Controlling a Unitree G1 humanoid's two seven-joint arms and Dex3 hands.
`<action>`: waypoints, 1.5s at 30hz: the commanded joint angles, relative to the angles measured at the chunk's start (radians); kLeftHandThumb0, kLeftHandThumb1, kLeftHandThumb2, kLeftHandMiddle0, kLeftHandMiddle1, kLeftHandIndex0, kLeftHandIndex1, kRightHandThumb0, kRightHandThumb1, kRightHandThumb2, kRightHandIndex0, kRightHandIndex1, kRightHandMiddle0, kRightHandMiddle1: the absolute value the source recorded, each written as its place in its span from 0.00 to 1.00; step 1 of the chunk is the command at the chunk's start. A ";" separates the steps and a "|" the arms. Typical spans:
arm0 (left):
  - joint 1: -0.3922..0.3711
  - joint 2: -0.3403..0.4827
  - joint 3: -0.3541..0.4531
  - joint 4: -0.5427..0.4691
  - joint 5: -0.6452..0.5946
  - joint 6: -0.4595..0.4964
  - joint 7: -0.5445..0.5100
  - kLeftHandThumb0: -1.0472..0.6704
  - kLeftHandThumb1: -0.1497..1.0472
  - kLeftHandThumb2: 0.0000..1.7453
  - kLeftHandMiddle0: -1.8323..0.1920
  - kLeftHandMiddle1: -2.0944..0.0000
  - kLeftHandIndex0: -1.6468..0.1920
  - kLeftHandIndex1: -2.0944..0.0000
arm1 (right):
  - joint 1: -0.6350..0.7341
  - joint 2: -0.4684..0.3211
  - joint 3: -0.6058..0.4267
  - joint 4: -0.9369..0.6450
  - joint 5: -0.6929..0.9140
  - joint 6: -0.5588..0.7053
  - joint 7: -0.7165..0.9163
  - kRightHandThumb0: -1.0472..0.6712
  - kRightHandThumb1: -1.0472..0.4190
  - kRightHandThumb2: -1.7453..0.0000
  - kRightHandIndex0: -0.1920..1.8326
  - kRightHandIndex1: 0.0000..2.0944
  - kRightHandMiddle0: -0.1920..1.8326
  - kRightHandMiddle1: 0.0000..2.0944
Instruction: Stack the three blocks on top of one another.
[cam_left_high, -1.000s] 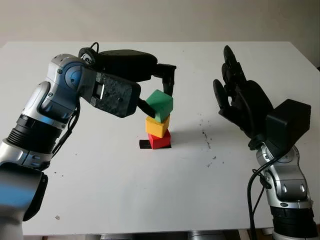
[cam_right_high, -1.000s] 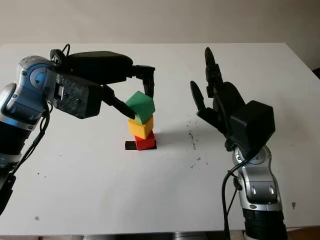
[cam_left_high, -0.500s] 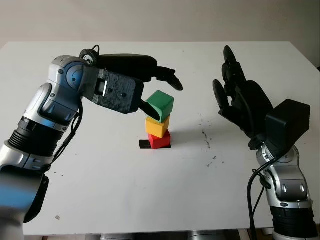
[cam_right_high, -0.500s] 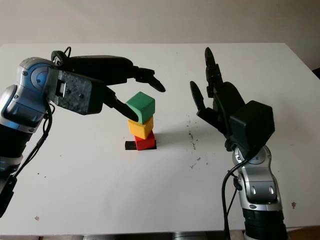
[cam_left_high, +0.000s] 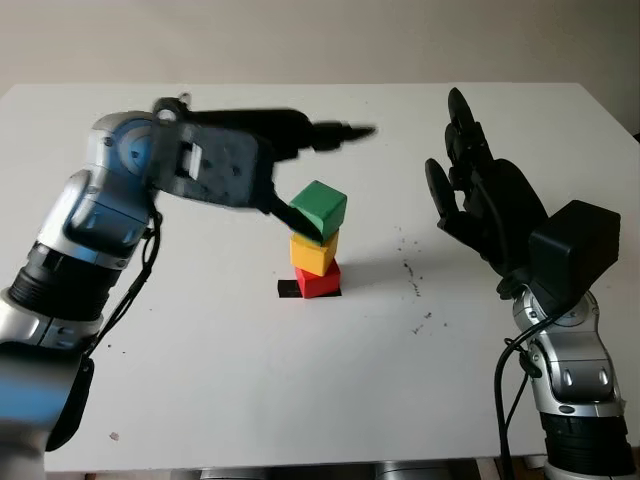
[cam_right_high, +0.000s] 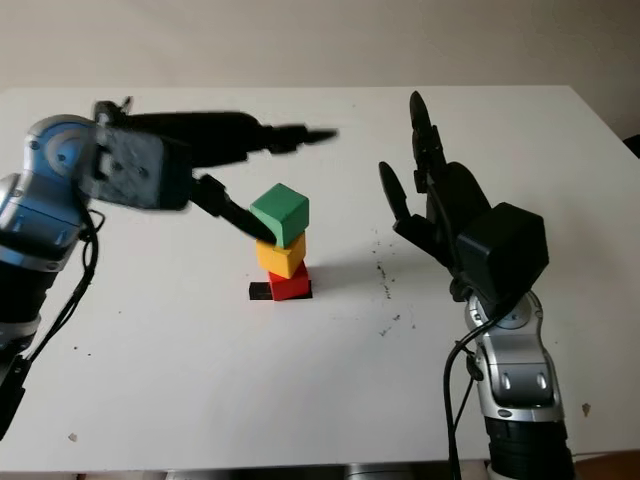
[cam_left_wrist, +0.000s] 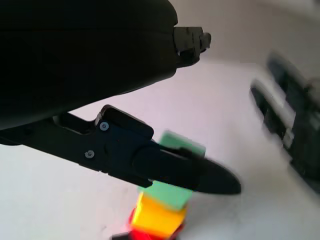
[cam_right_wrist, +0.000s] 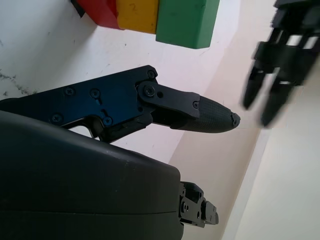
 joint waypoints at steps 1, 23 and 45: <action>0.028 -0.003 0.058 -0.007 -0.032 0.002 0.045 0.05 1.00 0.35 1.00 1.00 1.00 1.00 | 0.006 0.007 0.004 0.000 0.005 -0.004 -0.003 0.24 0.00 0.64 0.00 0.00 0.00 0.02; 0.434 -0.237 0.336 0.035 -0.341 -0.167 0.452 0.12 1.00 0.39 1.00 1.00 1.00 1.00 | 0.008 0.045 -0.002 0.071 0.033 0.065 -0.030 0.22 0.00 0.64 0.00 0.00 0.00 0.00; 0.636 -0.331 0.265 0.023 -0.294 -0.285 0.544 0.12 1.00 0.40 1.00 1.00 1.00 1.00 | 0.014 0.083 0.002 0.128 0.031 0.016 -0.074 0.23 0.00 0.66 0.00 0.00 0.00 0.00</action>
